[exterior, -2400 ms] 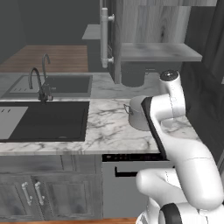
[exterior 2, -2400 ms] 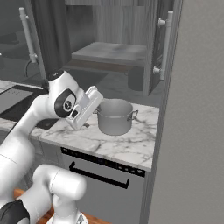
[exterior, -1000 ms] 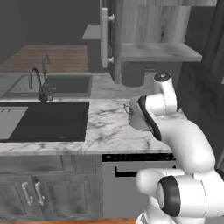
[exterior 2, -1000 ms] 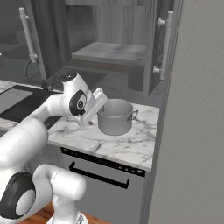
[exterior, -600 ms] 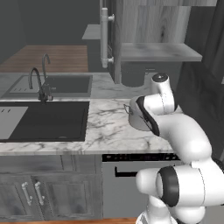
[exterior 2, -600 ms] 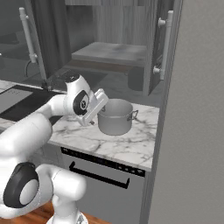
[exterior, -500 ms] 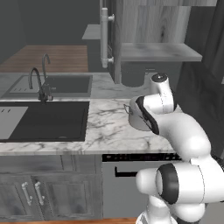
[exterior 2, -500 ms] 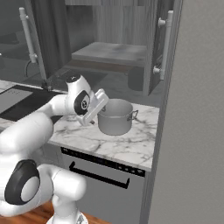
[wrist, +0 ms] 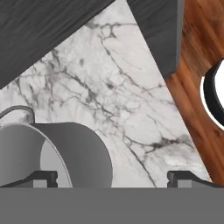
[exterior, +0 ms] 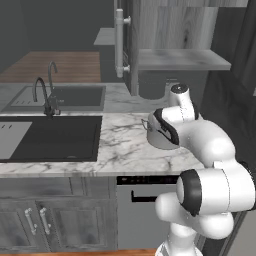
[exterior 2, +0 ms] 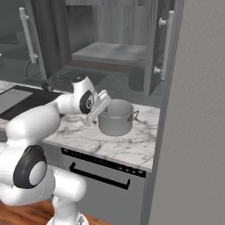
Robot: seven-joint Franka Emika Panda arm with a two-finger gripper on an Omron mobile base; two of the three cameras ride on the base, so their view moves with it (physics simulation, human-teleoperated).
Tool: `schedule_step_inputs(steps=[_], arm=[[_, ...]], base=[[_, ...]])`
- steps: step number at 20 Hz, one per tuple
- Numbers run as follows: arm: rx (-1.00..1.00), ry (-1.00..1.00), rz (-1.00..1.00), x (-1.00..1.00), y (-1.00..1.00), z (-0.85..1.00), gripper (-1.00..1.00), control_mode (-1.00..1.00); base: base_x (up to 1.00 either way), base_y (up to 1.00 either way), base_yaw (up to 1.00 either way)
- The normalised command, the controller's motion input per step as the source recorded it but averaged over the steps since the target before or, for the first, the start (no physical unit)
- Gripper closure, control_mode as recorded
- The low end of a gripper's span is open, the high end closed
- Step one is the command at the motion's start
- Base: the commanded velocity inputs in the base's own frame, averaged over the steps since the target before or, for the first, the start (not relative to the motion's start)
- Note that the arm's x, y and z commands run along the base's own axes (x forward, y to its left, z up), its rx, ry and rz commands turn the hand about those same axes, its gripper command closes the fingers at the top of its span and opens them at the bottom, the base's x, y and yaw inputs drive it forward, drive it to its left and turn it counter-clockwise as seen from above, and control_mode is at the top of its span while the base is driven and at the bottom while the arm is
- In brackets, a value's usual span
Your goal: Pick the kettle from the cabinet and place it on a stove burner. Then pick the pot from the counter and place it on another stove burner. Finally, turn both burners on.
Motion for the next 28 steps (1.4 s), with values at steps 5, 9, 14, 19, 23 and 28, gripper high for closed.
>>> schedule_step_inputs(steps=[5,9,14,19,23,28], arm=[[0.02,0.03,0.0,0.25,0.01,-0.13,-1.0,-1.0],[0.02,0.01,0.0,0.22,0.01,-0.1,-1.0,-1.0],[0.01,0.01,0.0,0.18,0.0,-0.12,-1.0,-1.0],[0.01,0.0,0.0,0.15,0.0,-0.17,-1.0,-1.0],[0.03,0.0,0.0,0.17,0.0,-0.17,-1.0,-1.0],[0.03,0.0,0.0,0.19,0.0,-0.15,-1.0,-1.0]], base=[[0.0,0.0,0.0],[0.0,0.0,0.0],[0.0,0.0,0.0],[0.0,0.0,0.0],[0.0,0.0,0.0],[0.0,0.0,0.0]])
